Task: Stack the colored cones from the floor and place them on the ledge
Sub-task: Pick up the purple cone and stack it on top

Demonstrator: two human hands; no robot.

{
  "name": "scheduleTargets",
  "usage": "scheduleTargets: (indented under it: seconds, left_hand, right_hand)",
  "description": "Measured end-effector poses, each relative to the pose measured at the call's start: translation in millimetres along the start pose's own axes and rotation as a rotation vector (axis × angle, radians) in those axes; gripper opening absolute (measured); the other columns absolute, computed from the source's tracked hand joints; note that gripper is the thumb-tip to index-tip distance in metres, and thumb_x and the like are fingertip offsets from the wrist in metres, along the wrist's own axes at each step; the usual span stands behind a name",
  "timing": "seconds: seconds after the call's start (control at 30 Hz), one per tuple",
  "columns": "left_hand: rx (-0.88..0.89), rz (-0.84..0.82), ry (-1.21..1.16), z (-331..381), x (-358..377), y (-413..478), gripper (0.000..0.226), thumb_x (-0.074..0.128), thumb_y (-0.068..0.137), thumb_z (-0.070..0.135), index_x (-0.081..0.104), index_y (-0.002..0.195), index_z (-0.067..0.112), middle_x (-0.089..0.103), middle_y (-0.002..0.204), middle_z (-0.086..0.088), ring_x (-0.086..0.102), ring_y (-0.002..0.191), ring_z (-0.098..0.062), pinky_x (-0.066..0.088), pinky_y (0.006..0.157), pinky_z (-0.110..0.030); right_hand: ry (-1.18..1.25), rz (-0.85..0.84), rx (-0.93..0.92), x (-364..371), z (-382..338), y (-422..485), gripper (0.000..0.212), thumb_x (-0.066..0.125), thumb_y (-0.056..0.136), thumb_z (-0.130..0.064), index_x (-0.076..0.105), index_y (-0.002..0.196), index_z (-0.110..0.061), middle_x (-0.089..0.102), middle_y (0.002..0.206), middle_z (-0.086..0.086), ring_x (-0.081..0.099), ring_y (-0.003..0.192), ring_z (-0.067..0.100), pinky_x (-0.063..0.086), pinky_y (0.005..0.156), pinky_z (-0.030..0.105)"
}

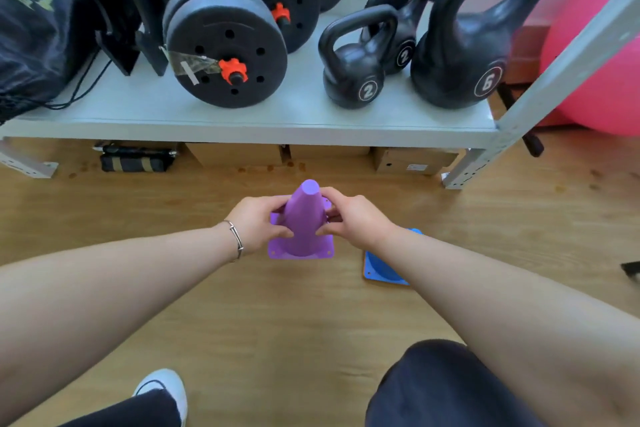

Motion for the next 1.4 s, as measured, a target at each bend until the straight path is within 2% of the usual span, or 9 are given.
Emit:
scheduleTargets:
  seconds: [0.2,0.37,0.53,0.67,1.0,1.3,1.4]
  left_hand:
    - [-0.002,0.063,-0.016,53.0,-7.3,2.0,0.056,0.079,0.074,0.019,0.062,0.123,0.039,0.070,0.114,0.013,0.061,0.111,-0.005,0.042,0.086,-0.019]
    - [0.016,0.087,-0.021,100.2,3.4,1.0,0.053,0.079,0.073,0.021,0.064,0.121,0.039,0.071,0.113,0.013,0.061,0.111,-0.004,0.043,0.086,-0.019]
    - [0.055,0.074,-0.009,151.3,18.3,10.7,0.052,0.080,0.073,0.022,0.064,0.121,0.036,0.072,0.112,0.011,0.062,0.111,-0.005,0.048,0.093,-0.024]
    - [0.054,0.013,-0.034,173.5,43.3,19.0,0.053,0.080,0.074,0.020,0.064,0.122,0.036,0.071,0.112,0.011,0.062,0.110,-0.003,0.046,0.092,-0.021]
    - [0.017,-0.108,-0.106,148.0,123.6,48.2,0.059,0.079,0.072,0.018,0.060,0.120,0.046,0.070,0.113,0.016,0.062,0.111,-0.003,0.053,0.097,-0.032]
    - [-0.027,-0.198,-0.110,101.5,182.5,77.5,0.062,0.078,0.073,0.012,0.059,0.124,0.041,0.071,0.111,0.011,0.065,0.105,-0.008,0.052,0.095,-0.028]
    - [-0.042,-0.198,-0.078,84.7,194.6,80.8,0.066,0.079,0.073,0.013,0.056,0.131,0.035,0.068,0.121,0.007,0.064,0.112,-0.011,0.051,0.097,-0.029]
  right_hand:
    - [-0.011,0.019,-0.034,-54.2,-1.6,-20.9,0.065,0.079,0.077,-0.028,0.044,0.131,-0.037,0.073,0.106,0.005,0.067,0.101,0.021,0.054,0.090,0.041]
    - [-0.095,0.014,-0.024,-95.8,8.2,-48.9,0.066,0.079,0.076,-0.030,0.043,0.131,-0.038,0.073,0.105,0.005,0.067,0.100,0.023,0.054,0.089,0.042]
    - [-0.101,0.029,-0.002,-136.4,30.5,-77.4,0.063,0.079,0.076,-0.029,0.044,0.129,-0.037,0.072,0.102,0.005,0.065,0.100,0.025,0.053,0.090,0.043]
    - [-0.146,-0.002,0.027,-150.3,53.5,-95.2,0.062,0.079,0.078,-0.029,0.045,0.130,-0.032,0.071,0.103,0.007,0.065,0.097,0.027,0.053,0.087,0.042]
    - [-0.082,0.003,0.138,-103.9,133.0,-102.9,0.060,0.078,0.078,-0.030,0.044,0.128,-0.030,0.071,0.101,0.007,0.066,0.094,0.028,0.055,0.084,0.042]
    - [-0.062,0.011,0.206,-46.7,188.0,-86.8,0.057,0.073,0.080,-0.030,0.041,0.127,-0.031,0.071,0.093,0.005,0.066,0.086,0.031,0.055,0.077,0.043]
    - [-0.131,0.013,0.203,-27.3,195.1,-78.6,0.059,0.072,0.082,-0.032,0.040,0.132,-0.027,0.072,0.097,0.010,0.065,0.089,0.035,0.053,0.075,0.041]
Point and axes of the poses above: each hand's wrist, its own y-axis towards the middle knuckle, its own x-axis out of the palm, z = x × y, the point moved 4 cm from there along y, towards the middle knuckle
